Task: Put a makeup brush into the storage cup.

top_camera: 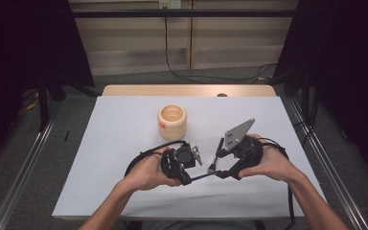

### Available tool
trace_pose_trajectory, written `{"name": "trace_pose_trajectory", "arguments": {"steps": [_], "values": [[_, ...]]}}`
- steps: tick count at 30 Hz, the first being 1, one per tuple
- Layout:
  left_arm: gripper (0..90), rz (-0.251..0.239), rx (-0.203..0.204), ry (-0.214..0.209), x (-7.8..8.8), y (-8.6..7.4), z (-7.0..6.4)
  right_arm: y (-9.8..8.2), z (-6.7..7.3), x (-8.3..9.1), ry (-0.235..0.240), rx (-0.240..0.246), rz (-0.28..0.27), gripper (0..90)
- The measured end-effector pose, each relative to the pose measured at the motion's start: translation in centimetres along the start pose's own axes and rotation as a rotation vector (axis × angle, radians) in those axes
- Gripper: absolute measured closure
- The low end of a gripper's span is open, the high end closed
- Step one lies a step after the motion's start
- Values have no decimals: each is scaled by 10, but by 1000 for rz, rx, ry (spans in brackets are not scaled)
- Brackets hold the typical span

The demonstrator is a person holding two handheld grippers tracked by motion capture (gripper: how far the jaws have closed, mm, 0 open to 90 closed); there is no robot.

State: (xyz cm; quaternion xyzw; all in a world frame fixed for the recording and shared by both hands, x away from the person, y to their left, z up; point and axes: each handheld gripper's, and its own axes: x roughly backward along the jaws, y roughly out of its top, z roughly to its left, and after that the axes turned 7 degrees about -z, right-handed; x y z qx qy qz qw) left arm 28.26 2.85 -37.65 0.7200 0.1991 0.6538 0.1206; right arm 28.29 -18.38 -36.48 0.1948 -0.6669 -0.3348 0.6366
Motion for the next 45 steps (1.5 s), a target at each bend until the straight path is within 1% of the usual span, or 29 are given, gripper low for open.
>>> {"name": "trace_pose_trajectory", "arguments": {"steps": [1,3,5,7,8,10,11,12,13,14,15,17,18,19,20,22,23,24,27,29,31,32,34,35,36,38,40,42,45], "values": [[838,-10,10,5,-2,0,-1,0,0,-1,4,4,6,342],[837,8,-4,-6,-2,0,-1,1,1,-4,11,17,30,365],[837,0,8,5,-3,0,-2,0,1,-7,29,20,39,391],[837,-2,6,4,-4,0,-2,0,1,-9,45,23,54,427],[837,13,-7,-5,-3,0,-1,1,1,-10,50,24,61,429],[837,13,-8,0,-5,0,-2,2,3,-14,70,21,77,434],[837,14,-6,-8,-5,0,-3,3,4,-16,81,22,94,461],[837,7,1,0,-7,0,-4,3,4,-18,89,17,106,472],[837,22,-18,-13,-6,1,-3,2,3,-21,96,23,114,489],[837,17,-3,-10,-7,1,-5,2,3,-23,99,13,126,510],[837,26,-18,-13,-7,1,-5,2,2,-24,105,10,137,540],[837,29,-18,-22,-8,1,-5,2,2,-28,121,21,138,575],[837,13,-2,-10,-9,1,-7,2,3,-29,127,16,148,584],[837,14,0,-19,-10,1,-6,3,4,-30,127,19,156,594],[837,30,-22,-14,-9,1,-6,3,4,-31,136,23,153,607],[837,29,-13,-26,-11,1,-6,2,3,-34,138,22,165,625],[837,27,-20,-18,-11,1,-7,1,3,-36,149,13,174,638],[837,41,-24,-31,-11,2,-6,0,2,-37,152,14,176,644],[837,25,-16,-23,-13,2,-7,-1,2,-41,174,11,192,666],[836,31,-23,-16,-13,2,-7,-1,3,-44,176,11,191,696],[836,22,-11,-14,-13,2,-7,0,5,-45,182,14,192,729],[837,31,-19,-30,-13,2,-5,0,4,-46,176,23,188,738],[837,30,-22,-17,-13,2,-5,0,4,-47,182,23,188,750],[837,32,-20,-32,-13,2,-5,-1,4,-47,185,23,190,751],[837,22,-11,-17,-14,2,-6,-1,4,-47,190,17,189,752],[837,55,-48,-33,-13,3,-4,-1,4,-48,189,11,188,753],[837,52,-42,-29,-13,3,-5,-1,4,-49,198,8,187,756],[836,55,-52,-33,-13,3,-4,-1,4,-50,202,8,189,756],[837,49,-48,-16,-12,3,-4,0,4,-51,198,0,180,767]]}}
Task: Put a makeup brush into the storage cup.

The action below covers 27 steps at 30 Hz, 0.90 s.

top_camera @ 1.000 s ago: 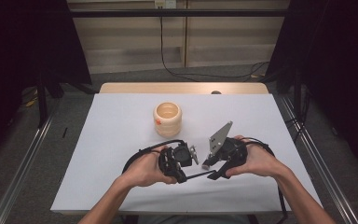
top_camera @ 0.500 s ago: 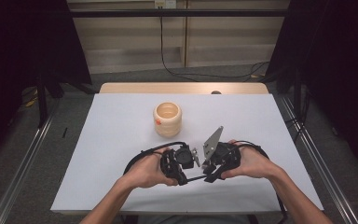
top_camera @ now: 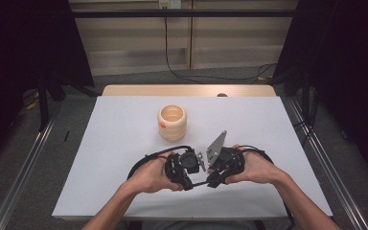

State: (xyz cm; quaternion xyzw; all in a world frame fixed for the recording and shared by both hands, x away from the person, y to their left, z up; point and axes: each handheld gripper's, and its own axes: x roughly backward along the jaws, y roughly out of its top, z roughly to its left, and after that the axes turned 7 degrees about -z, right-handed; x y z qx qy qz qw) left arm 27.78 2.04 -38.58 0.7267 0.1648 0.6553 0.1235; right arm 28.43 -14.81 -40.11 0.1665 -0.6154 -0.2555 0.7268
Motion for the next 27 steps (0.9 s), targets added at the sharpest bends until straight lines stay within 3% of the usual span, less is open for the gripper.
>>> {"name": "trace_pose_trajectory", "arguments": {"steps": [4,6,9,10,11,14,19,20,23,27], "values": [[837,-14,6,-11,2,-1,0,2,1,0,-9,33,-17,804],[837,-26,22,0,1,-1,-2,2,2,-1,3,18,-6,830],[835,1,-9,-11,2,-1,0,2,2,-2,11,24,-6,843],[834,-2,-8,-13,2,-1,0,2,2,-2,13,23,-9,846],[834,-25,21,-13,1,-2,-2,1,2,-2,18,35,-10,847],[833,-37,19,-8,1,-3,-3,1,1,-2,21,49,-31,848],[797,-42,6,-25,2,-4,-1,-2,2,0,31,27,-28,849],[789,-65,25,-19,0,-5,-2,-2,2,0,30,31,-29,849],[732,-84,10,-32,1,-5,-2,-2,2,1,16,29,-28,849],[662,-135,0,-2,4,-4,-4,-3,1,3,13,45,-48,850]]}}
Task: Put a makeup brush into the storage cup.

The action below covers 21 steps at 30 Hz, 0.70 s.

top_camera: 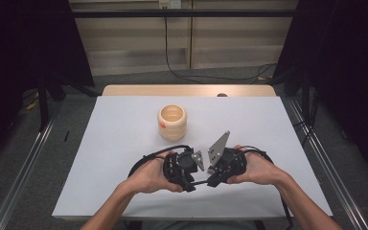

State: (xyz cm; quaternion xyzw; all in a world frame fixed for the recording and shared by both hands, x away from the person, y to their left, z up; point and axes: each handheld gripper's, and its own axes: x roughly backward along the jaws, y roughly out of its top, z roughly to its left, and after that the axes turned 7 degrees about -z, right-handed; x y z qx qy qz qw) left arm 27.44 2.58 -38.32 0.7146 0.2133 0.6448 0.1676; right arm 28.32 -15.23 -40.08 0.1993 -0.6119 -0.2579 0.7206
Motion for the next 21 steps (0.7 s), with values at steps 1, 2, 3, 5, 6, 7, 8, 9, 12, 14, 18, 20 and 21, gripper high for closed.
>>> {"name": "trace_pose_trajectory", "arguments": {"steps": [1,2,3,5,6,7,8,9,12,14,18,20,21], "values": [[628,-9,9,5,1,0,0,0,0,1,-2,-7,2,850],[595,-24,20,14,1,-1,1,-1,1,2,-4,-17,0,850],[563,-31,18,19,2,-1,3,-1,0,2,-2,-11,-8,850],[503,-55,39,21,4,-3,5,-2,0,4,-16,-11,-17,850],[457,-67,52,21,4,-4,6,-2,0,5,-15,-12,-17,850],[416,-85,59,27,5,-5,8,-3,0,6,-25,-12,-25,850],[382,-99,64,33,7,-6,9,-3,0,8,-27,-14,-28,849],[343,-108,67,38,8,-7,10,-4,0,9,-29,-17,-34,850],[246,-142,85,66,11,-10,13,-4,-1,13,-59,-25,-55,849],[173,-162,117,75,11,-12,15,-6,-1,14,-59,-33,-58,849],[95,-192,124,97,12,-17,16,-8,0,15,-65,-46,-64,849],[78,-204,121,109,11,-19,15,-10,0,17,-70,-62,-60,849],[68,-211,120,113,11,-20,15,-12,-1,17,-67,-56,-63,849]]}}
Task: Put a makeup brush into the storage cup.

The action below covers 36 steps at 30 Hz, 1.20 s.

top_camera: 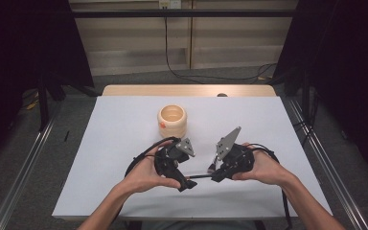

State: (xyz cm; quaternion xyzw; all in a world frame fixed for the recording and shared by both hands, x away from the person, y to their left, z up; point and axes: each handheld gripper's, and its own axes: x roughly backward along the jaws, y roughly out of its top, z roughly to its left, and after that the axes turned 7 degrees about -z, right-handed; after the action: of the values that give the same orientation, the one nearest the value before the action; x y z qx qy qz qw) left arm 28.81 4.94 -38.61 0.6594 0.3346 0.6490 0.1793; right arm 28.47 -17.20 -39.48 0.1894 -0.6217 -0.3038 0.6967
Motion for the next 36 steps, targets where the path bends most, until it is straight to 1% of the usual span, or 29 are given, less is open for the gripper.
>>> {"name": "trace_pose_trajectory", "arguments": {"steps": [2,3,4,6,7,8,10,12,16,17,18,22,24,26,27,29,31,32,34,36], "values": [[61,-13,4,7,0,-3,0,-2,0,2,-7,-13,0,849],[50,-20,2,1,1,-4,0,-2,1,3,-8,-16,0,850],[45,-29,12,-2,1,-6,1,-3,1,4,-15,-16,-5,849],[46,-50,29,17,2,-9,3,-6,2,6,-19,-23,-10,849],[45,-63,37,21,3,-10,4,-7,2,7,-24,-28,-15,849],[44,-81,45,16,4,-12,5,-9,2,7,-25,-30,-20,849],[44,-113,47,14,7,-15,6,-12,2,8,-37,-41,-28,849],[45,-134,49,20,11,-18,7,-15,4,11,-49,-55,-35,849],[45,-182,63,57,18,-23,9,-22,5,13,-73,-71,-61,849],[43,-195,72,59,19,-24,9,-25,5,14,-71,-79,-61,849],[42,-214,83,62,20,-26,9,-26,5,14,-80,-83,-66,849],[40,-245,78,98,23,-32,8,-31,7,19,-87,-100,-86,849],[40,-260,83,103,24,-34,8,-33,7,20,-95,-105,-96,849],[40,-301,100,107,26,-37,8,-35,8,21,-104,-108,-108,849],[40,-311,96,111,27,-38,9,-36,8,22,-109,-113,-117,849],[35,-324,99,126,29,-40,9,-38,10,23,-115,-123,-134,849],[35,-347,103,138,31,-42,9,-40,11,24,-123,-128,-147,849],[34,-352,108,136,32,-42,9,-41,12,24,-127,-125,-154,849],[34,-364,115,144,33,-44,9,-42,13,25,-133,-136,-164,849],[33,-368,113,144,34,-46,9,-45,14,26,-141,-137,-172,849]]}}
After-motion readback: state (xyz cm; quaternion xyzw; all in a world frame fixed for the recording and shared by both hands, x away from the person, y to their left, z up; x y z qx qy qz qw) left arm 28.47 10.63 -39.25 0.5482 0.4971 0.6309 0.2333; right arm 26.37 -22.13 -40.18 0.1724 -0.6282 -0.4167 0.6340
